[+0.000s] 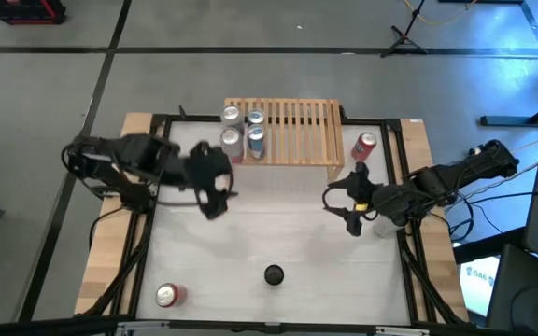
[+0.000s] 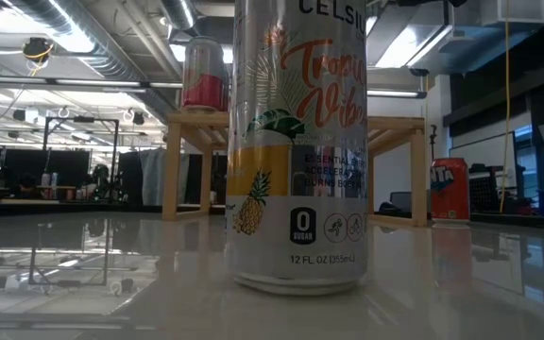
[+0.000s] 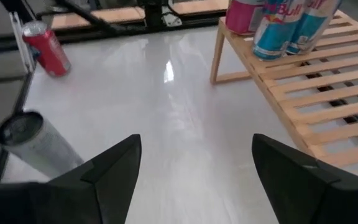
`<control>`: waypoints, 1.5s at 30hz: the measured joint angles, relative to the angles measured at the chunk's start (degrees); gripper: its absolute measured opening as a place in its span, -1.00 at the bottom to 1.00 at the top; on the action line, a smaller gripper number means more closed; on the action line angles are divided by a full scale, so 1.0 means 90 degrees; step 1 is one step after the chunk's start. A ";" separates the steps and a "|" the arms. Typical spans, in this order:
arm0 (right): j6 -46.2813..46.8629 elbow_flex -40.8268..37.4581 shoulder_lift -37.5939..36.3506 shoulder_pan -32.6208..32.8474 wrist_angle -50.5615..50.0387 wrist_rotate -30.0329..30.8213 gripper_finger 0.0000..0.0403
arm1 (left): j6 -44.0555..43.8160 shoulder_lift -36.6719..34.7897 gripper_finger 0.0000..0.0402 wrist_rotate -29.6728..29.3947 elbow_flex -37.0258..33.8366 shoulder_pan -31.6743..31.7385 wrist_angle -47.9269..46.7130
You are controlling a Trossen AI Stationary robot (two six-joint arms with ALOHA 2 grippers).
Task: Place canned beverage on shelf
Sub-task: Put the top red soda can on the shelf
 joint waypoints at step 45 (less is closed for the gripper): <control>-0.0921 0.0613 0.0199 -0.7481 -0.3300 -0.1824 0.46 | 0.0751 -0.3489 0.39 0.0742 -0.4994 0.0396 0.3277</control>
